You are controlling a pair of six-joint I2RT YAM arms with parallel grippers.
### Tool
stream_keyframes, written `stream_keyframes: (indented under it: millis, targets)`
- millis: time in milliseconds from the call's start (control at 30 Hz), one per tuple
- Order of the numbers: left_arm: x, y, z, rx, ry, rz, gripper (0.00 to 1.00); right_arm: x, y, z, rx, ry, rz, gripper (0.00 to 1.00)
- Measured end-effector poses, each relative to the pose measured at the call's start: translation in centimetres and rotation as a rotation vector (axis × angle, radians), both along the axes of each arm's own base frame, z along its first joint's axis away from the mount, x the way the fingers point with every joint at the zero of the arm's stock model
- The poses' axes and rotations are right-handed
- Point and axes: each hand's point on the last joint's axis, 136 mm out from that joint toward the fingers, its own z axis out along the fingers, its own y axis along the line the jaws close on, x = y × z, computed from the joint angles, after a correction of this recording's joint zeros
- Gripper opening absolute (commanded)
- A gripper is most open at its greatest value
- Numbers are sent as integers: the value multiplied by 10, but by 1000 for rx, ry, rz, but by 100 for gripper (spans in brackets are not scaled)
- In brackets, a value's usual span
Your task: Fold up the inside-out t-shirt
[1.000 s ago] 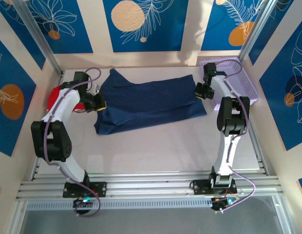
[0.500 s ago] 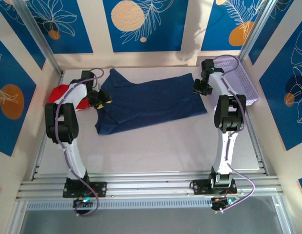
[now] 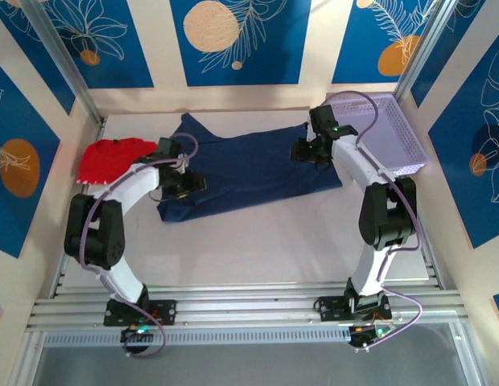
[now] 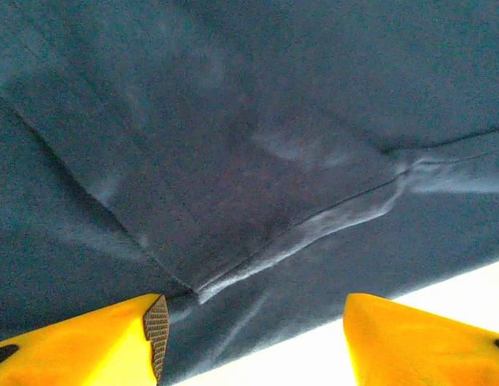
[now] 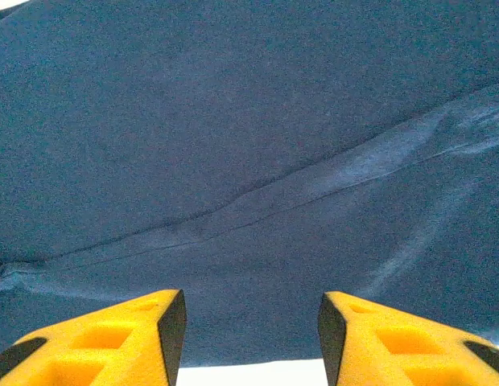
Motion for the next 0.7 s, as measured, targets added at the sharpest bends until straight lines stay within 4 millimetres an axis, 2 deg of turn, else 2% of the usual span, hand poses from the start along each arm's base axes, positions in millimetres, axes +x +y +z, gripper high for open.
stream_keyframes:
  millis: [167,300,433,600,700]
  targets:
    - [-6,-4,-31,28,75,-23,56,-3,-3,-7,-3,16,-4,49]
    - [-8,-8,-43,36,99,-39,45,-6,-3,-12,-5,27,-5,49]
    - [-5,-11,-46,39,103,-47,30,-7,-5,-14,-6,32,-7,49]
    - [7,-15,-42,39,79,-61,7,-7,-7,-15,-7,36,-11,49]
    - [20,-18,-33,41,53,-71,4,-7,-7,-15,-7,33,-12,49]
